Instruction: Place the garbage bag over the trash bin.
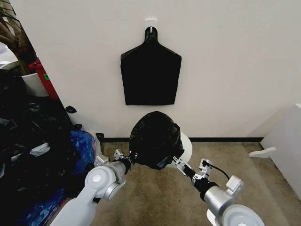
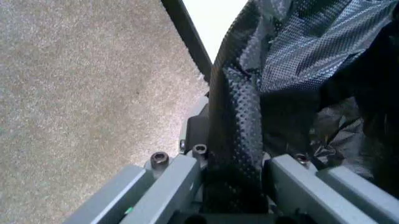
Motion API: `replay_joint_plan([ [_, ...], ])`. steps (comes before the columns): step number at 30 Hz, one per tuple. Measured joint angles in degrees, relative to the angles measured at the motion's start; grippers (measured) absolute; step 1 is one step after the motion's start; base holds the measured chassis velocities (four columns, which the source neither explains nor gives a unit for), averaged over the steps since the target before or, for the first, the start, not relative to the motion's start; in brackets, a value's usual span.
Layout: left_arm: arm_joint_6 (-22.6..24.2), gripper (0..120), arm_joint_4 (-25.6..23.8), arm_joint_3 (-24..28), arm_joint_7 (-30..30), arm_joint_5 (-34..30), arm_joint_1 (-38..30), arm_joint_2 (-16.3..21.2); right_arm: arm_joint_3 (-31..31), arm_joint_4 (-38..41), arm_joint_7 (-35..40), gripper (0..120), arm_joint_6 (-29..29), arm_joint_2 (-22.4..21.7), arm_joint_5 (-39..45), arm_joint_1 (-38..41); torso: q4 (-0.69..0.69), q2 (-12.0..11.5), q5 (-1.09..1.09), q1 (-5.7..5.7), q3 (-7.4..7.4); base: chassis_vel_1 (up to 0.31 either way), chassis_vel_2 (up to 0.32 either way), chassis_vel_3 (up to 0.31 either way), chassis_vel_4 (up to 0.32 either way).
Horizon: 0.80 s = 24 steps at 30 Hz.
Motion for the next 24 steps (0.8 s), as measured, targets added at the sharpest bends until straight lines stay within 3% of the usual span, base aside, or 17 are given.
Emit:
replay_joint_plan([
  [14,0.00,0,-0.49,0.20,0.05,-0.08,-0.43,0.38,-0.09,-8.29,-1.37,100,1.15,0.30,-4.93,-0.26,0.00,0.00,0.00,0.00,0.00,0.000,0.000,0.000,0.000],
  [24,-0.03,0,-1.14,0.57,0.04,-0.26,-0.58,0.36,0.31,-16.91,-5.04,100,5.09,0.27,-10.98,1.22,0.00,0.00,0.00,0.00,0.00,0.000,0.000,0.000,0.000],
])
